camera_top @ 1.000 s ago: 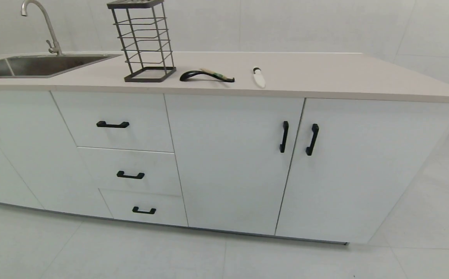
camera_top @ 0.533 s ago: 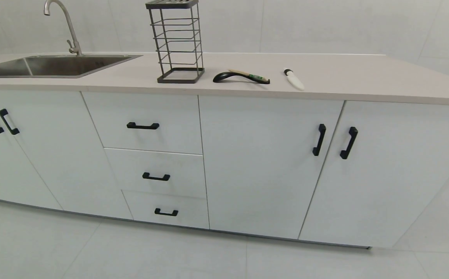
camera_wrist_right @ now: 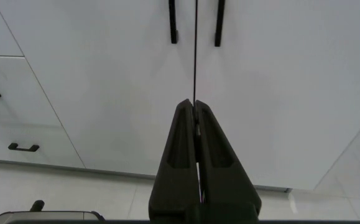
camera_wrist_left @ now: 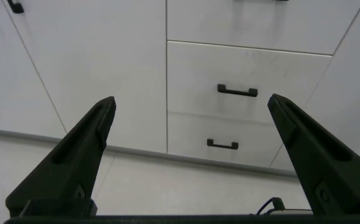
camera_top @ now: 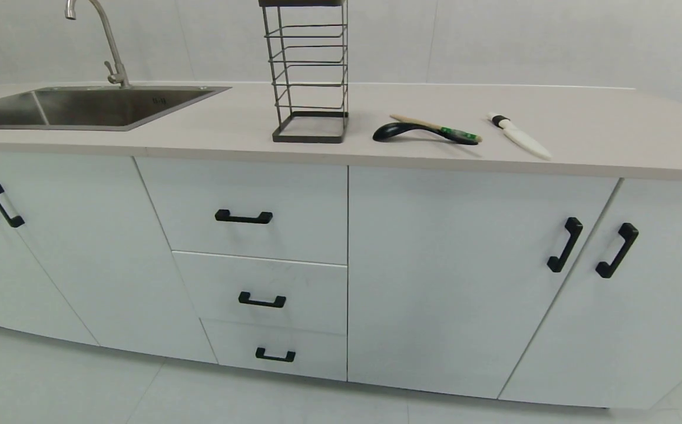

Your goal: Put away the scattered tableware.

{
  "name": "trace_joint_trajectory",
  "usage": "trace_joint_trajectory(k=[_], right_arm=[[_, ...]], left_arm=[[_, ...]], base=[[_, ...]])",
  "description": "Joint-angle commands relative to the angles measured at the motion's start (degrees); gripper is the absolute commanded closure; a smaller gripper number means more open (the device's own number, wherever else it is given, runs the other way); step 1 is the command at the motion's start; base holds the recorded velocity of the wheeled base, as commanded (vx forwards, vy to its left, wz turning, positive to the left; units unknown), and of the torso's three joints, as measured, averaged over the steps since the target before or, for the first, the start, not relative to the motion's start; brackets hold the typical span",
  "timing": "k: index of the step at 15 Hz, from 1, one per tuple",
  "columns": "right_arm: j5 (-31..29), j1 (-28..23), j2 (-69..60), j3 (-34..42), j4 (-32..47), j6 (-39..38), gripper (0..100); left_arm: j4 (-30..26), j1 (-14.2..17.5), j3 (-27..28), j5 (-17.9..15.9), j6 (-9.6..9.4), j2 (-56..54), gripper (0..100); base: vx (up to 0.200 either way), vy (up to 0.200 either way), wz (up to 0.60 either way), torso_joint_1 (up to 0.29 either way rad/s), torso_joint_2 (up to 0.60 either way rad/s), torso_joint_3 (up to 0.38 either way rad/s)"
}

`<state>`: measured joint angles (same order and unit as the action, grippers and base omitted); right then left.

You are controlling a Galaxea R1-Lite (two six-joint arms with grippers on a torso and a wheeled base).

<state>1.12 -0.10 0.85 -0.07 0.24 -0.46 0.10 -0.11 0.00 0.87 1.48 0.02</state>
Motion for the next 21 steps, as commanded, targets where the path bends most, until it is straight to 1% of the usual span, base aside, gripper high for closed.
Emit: trace_joint_trajectory(k=[1, 4, 6, 7, 10, 11, 14, 16, 17, 18, 19, 20, 21], right_arm=[[0.0, 0.0, 0.1, 0.0, 0.0, 0.0, 100], [0.0, 0.0, 0.1, 0.0, 0.0, 0.0, 100], [0.0, 0.0, 0.2, 0.0, 0.0, 0.0, 100], [0.0, 0.0, 0.1, 0.0, 0.0, 0.0, 100], [0.0, 0.0, 0.2, 0.0, 0.0, 0.0, 100], [0.0, 0.0, 0.2, 0.0, 0.0, 0.0, 100], [0.0, 0.0, 0.2, 0.0, 0.0, 0.0, 100], [0.0, 0.0, 0.2, 0.0, 0.0, 0.0, 100], [0.0, 0.0, 0.1, 0.0, 0.0, 0.0, 100], [0.0, 0.0, 0.2, 0.0, 0.0, 0.0, 100], [0.0, 0.0, 0.2, 0.0, 0.0, 0.0, 100], [0.0, 0.0, 0.2, 0.0, 0.0, 0.0, 100], [0.0, 0.0, 0.2, 0.0, 0.0, 0.0, 100]], left_arm=[[0.1, 0.0, 0.0, -0.1, -0.07, 0.0, 0], [0.0, 0.0, 0.0, -0.1, -0.16, 0.0, 0], [-0.1, 0.0, 0.0, -0.5, -1.21, 0.0, 0], [-0.1, 0.0, 0.0, -0.5, -1.39, 0.0, 0], [-0.1, 0.0, 0.0, -0.5, -1.39, 0.0, 0], [-0.1, 0.0, 0.0, -0.7, -1.74, 0.0, 0], [-0.1, 0.0, 0.0, -0.7, -1.74, 0.0, 0], [-0.1, 0.0, 0.0, -0.7, -1.39, 0.0, 0], [-0.1, 0.0, 0.0, -1.0, -1.74, 0.0, 0], [0.1, 0.0, 0.0, -2.0, -1.83, 0.0, 0], [2.7, 0.1, 1.4, -2.2, -4.55, 0.0, 0], [6.9, 1.0, 10.8, -3.5, -7.80, 2.1, 0], [5.9, 2.7, 17.3, -6.1, -8.15, 6.9, 0]], base=[[0.000, 0.000, 0.00, 0.000, 0.00, 0.000], [0.000, 0.000, 0.00, 0.000, 0.00, 0.000], [0.000, 0.000, 0.00, 0.000, 0.00, 0.000], [0.000, 0.000, 0.00, 0.000, 0.00, 0.000], [0.000, 0.000, 0.00, 0.000, 0.00, 0.000], [0.000, 0.000, 0.00, 0.000, 0.00, 0.000], [0.000, 0.000, 0.00, 0.000, 0.00, 0.000], [0.000, 0.000, 0.00, 0.000, 0.00, 0.000], [0.000, 0.000, 0.00, 0.000, 0.00, 0.000], [0.000, 0.000, 0.00, 0.000, 0.00, 0.000], [0.000, 0.000, 0.00, 0.000, 0.00, 0.000], [0.000, 0.000, 0.00, 0.000, 0.00, 0.000], [0.000, 0.000, 0.00, 0.000, 0.00, 0.000]])
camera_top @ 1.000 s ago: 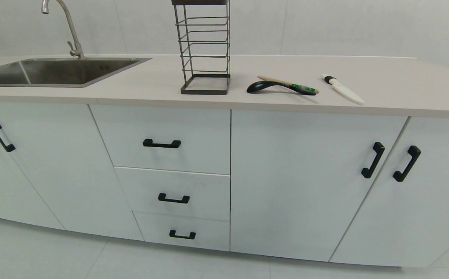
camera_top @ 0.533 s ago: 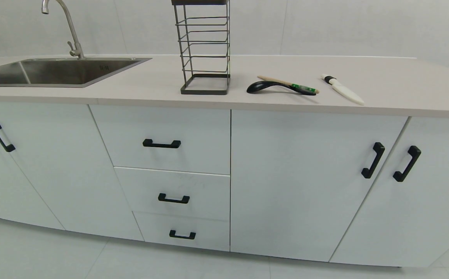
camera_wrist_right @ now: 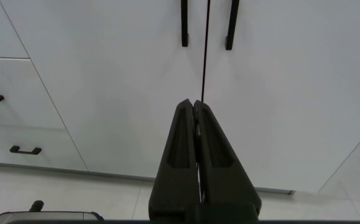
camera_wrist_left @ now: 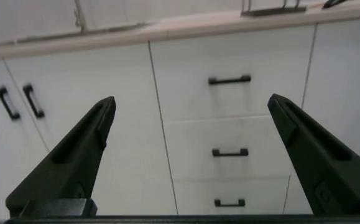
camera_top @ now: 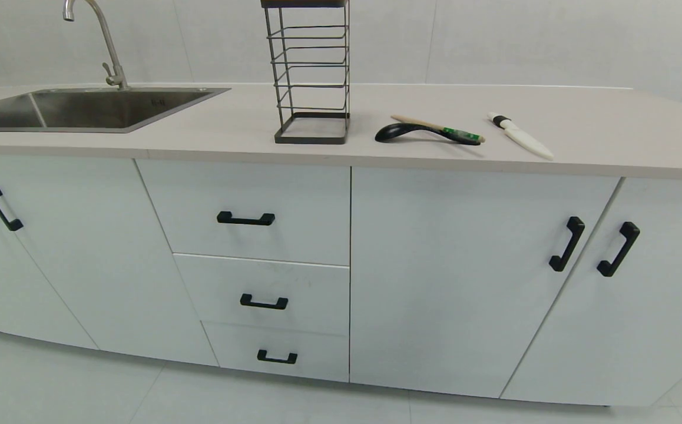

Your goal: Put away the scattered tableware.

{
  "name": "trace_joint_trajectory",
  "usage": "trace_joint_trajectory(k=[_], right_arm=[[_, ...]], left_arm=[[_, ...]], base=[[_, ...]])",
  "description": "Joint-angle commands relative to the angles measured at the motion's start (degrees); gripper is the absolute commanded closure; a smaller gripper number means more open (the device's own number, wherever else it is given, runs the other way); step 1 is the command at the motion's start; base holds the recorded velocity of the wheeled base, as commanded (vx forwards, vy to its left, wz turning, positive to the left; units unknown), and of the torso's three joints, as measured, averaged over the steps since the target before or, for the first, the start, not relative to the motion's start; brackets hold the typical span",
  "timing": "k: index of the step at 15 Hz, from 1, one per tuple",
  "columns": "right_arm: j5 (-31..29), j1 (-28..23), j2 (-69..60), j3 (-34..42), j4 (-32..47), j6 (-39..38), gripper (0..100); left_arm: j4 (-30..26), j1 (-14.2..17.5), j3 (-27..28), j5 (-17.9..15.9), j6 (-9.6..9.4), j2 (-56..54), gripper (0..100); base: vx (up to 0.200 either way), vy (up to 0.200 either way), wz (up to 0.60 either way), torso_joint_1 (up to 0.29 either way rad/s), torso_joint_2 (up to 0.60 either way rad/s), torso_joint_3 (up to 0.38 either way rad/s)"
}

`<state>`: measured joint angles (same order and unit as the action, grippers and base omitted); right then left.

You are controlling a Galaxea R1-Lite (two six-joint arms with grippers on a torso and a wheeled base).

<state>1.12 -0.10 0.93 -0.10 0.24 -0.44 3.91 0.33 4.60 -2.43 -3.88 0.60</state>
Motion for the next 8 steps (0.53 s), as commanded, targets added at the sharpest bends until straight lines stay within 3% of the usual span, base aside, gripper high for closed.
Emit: trace_joint_trajectory(k=[1, 2, 5, 8], right_arm=[[0.0, 0.0, 0.1, 0.0, 0.0, 0.0, 100], [0.0, 0.0, 0.1, 0.0, 0.0, 0.0, 100], [0.0, 0.0, 0.1, 0.0, 0.0, 0.0, 100], [0.0, 0.0, 0.1, 0.0, 0.0, 0.0, 100]], left_arm=[[1.2, 2.8, 16.0, -5.0, -2.89, 7.8, 0], [0.2, 2.6, 16.5, -6.9, -2.63, 10.7, 0], [0.7, 2.5, 13.2, -7.9, -3.24, 14.9, 0], [0.7, 2.6, 13.4, -11.9, -9.57, 21.1, 0]], base=[[0.000, 0.000, 0.00, 0.000, 0.00, 0.000], [0.000, 0.000, 0.00, 0.000, 0.00, 0.000], [0.000, 0.000, 0.00, 0.000, 0.00, 0.000], [0.000, 0.000, 0.00, 0.000, 0.00, 0.000]])
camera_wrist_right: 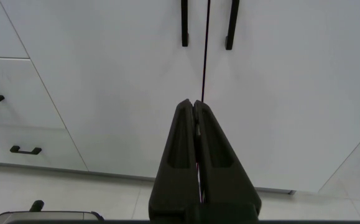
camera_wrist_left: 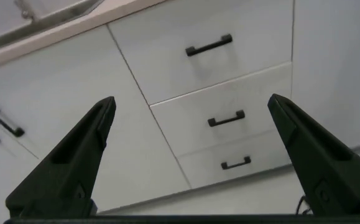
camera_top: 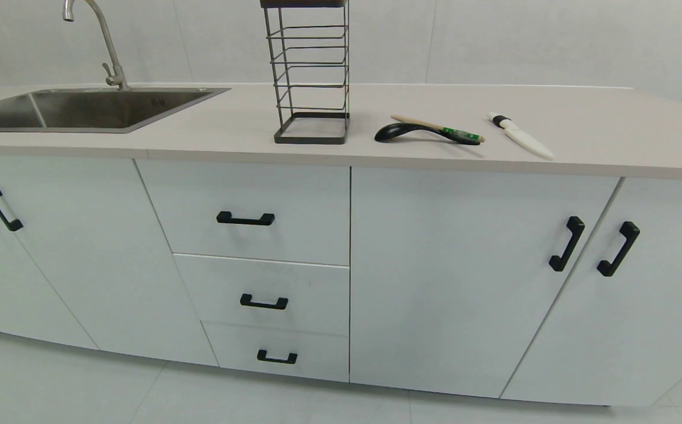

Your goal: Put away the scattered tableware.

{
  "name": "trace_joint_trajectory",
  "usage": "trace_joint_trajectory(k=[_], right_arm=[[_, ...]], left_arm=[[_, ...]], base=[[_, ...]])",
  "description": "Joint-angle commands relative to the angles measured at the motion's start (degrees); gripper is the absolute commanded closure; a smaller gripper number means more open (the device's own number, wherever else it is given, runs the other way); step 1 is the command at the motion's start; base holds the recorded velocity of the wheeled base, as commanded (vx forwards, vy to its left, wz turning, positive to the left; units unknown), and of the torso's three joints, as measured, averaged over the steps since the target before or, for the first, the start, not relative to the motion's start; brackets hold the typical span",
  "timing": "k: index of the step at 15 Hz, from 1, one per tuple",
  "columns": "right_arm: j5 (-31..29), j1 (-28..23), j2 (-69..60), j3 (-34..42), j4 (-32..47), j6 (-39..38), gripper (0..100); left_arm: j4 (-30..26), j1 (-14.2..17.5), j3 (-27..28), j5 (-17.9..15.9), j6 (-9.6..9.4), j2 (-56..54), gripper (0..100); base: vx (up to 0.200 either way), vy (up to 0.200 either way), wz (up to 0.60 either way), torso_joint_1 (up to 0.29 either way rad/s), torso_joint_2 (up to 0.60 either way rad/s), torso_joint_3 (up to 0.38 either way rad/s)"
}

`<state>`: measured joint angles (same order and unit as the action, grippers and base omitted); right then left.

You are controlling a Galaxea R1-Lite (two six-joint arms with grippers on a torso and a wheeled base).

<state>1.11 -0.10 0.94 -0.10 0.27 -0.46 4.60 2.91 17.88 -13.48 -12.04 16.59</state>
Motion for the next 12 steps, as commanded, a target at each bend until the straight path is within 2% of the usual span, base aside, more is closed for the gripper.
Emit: trace_joint_trajectory(k=[1, 2, 3, 4, 5, 6, 9, 11, 12], right_arm=[[0.0, 0.0, 0.1, 0.0, 0.0, 0.0, 100], [0.0, 0.0, 0.1, 0.0, 0.0, 0.0, 100], [0.0, 0.0, 0.1, 0.0, 0.0, 0.0, 100], [0.0, 0.0, 0.1, 0.0, 0.0, 0.0, 100], [0.0, 0.0, 0.1, 0.0, 0.0, 0.0, 100], [0.0, 0.0, 0.1, 0.0, 0.0, 0.0, 100], [0.0, 0.0, 0.1, 0.0, 0.0, 0.0, 100], [0.0, 0.0, 0.1, 0.0, 0.0, 0.0, 100], [0.0, 0.0, 0.1, 0.0, 0.0, 0.0, 100]], left_arm=[[0.2, -0.2, 0.1, -1.8, -2.81, 6.5, 0], [0.5, -0.2, 0.9, -3.5, -7.29, 9.0, 0], [0.4, -0.5, 1.7, -4.5, -9.23, 9.7, 0], [0.3, -2.2, 3.2, -7.9, -13.36, 11.3, 0], [0.3, -3.1, 3.7, -9.1, -15.47, 12.2, 0], [0.3, -4.1, 3.7, -9.7, -19.51, 13.6, 0], [-0.3, -7.6, 3.5, -9.8, -24.69, 17.7, 0], [-0.5, -9.6, 3.4, -9.8, -25.22, 21.1, 0], [-0.5, -9.6, 3.4, -9.8, -25.22, 21.1, 0]], base=[[0.000, 0.000, 0.00, 0.000, 0.00, 0.000], [0.000, 0.000, 0.00, 0.000, 0.00, 0.000], [0.000, 0.000, 0.00, 0.000, 0.00, 0.000], [0.000, 0.000, 0.00, 0.000, 0.00, 0.000], [0.000, 0.000, 0.00, 0.000, 0.00, 0.000], [0.000, 0.000, 0.00, 0.000, 0.00, 0.000], [0.000, 0.000, 0.00, 0.000, 0.00, 0.000], [0.000, 0.000, 0.00, 0.000, 0.00, 0.000], [0.000, 0.000, 0.00, 0.000, 0.00, 0.000]])
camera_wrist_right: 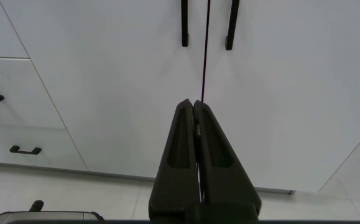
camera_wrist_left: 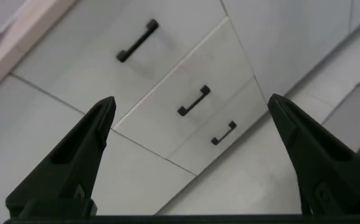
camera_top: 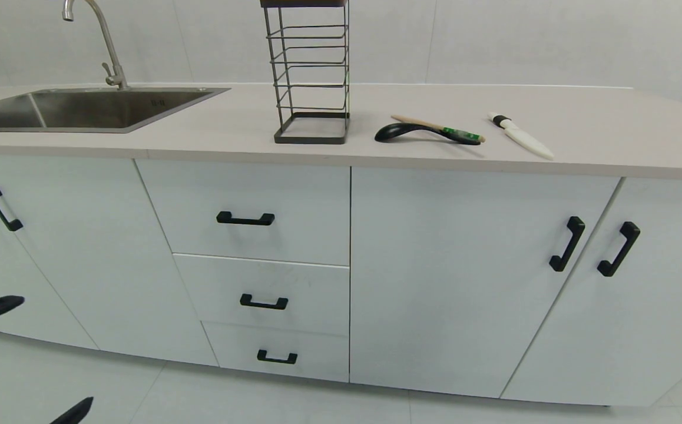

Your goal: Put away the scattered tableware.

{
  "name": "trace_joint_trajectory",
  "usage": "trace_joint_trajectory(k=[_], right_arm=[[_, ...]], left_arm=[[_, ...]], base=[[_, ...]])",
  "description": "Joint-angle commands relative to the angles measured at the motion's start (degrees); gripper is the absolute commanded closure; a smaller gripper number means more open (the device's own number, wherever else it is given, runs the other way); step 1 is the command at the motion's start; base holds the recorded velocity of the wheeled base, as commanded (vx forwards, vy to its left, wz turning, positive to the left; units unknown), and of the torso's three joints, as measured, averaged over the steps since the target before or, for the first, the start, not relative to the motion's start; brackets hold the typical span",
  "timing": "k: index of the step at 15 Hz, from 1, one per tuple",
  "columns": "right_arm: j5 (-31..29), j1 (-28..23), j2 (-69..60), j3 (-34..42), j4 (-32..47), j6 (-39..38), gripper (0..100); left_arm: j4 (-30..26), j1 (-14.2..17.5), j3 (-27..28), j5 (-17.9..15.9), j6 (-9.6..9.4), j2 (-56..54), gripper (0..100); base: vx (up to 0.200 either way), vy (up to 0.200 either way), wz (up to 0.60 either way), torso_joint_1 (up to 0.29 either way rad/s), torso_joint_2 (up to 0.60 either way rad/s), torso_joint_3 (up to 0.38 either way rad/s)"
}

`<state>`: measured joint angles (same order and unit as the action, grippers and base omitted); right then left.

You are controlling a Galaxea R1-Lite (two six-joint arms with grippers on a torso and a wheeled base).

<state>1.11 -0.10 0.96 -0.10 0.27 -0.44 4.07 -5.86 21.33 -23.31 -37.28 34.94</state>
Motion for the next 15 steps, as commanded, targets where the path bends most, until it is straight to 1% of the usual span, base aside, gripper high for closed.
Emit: trace_joint_trajectory(k=[1, 2, 3, 4, 5, 6, 7, 8, 9, 10, 13, 15], right_arm=[[0.0, 0.0, 0.1, 0.0, 0.0, 0.0, 100], [0.0, 0.0, 0.1, 0.0, 0.0, 0.0, 100], [0.0, 0.0, 0.1, 0.0, 0.0, 0.0, 100], [0.0, 0.0, 0.1, 0.0, 0.0, 0.0, 100], [0.0, 0.0, 0.1, 0.0, 0.0, 0.0, 100], [0.0, 0.0, 0.1, 0.0, 0.0, 0.0, 100], [0.0, 0.0, 0.1, 0.0, 0.0, 0.0, 100], [0.0, 0.0, 0.1, 0.0, 0.0, 0.0, 100], [0.0, 0.0, 0.1, 0.0, 0.0, 0.0, 100], [0.0, 0.0, 0.1, 0.0, 0.0, 0.0, 100], [0.0, 0.0, 0.1, 0.0, 0.0, 0.0, 100], [0.0, 0.0, 0.1, 0.0, 0.0, 0.0, 100]], left_arm=[[0.1, -4.7, -0.2, 0.1, -1.13, 9.9, 0], [0.2, -6.7, -0.2, 0.2, -3.33, 13.3, 0], [0.3, -7.6, -0.2, 0.5, -5.44, 15.2, 0], [0.4, -8.5, -0.3, 0.5, -10.89, 18.8, 0], [0.2, -8.5, -0.3, 0.5, -15.28, 20.9, 0], [0.2, -8.6, -0.6, 0.7, -19.23, 22.9, 0], [0.1, -8.6, -0.8, 0.8, -22.75, 24.8, 0], [0.1, -8.6, -0.8, 0.9, -25.39, 26.8, 0], [0.4, -8.6, -0.7, 1.1, -26.79, 28.7, 0], [0.5, -8.7, -0.7, 1.2, -27.32, 29.9, 0], [0.8, -10.4, -0.6, 3.7, -27.41, 35.3, 0], [2.4, -12.3, -0.4, 5.5, -27.41, 39.2, 0]], base=[[0.000, 0.000, 0.00, 0.000, 0.00, 0.000], [0.000, 0.000, 0.00, 0.000, 0.00, 0.000], [0.000, 0.000, 0.00, 0.000, 0.00, 0.000], [0.000, 0.000, 0.00, 0.000, 0.00, 0.000], [0.000, 0.000, 0.00, 0.000, 0.00, 0.000], [0.000, 0.000, 0.00, 0.000, 0.00, 0.000], [0.000, 0.000, 0.00, 0.000, 0.00, 0.000], [0.000, 0.000, 0.00, 0.000, 0.00, 0.000], [0.000, 0.000, 0.00, 0.000, 0.00, 0.000], [0.000, 0.000, 0.00, 0.000, 0.00, 0.000], [0.000, 0.000, 0.00, 0.000, 0.00, 0.000], [0.000, 0.000, 0.00, 0.000, 0.00, 0.000]])
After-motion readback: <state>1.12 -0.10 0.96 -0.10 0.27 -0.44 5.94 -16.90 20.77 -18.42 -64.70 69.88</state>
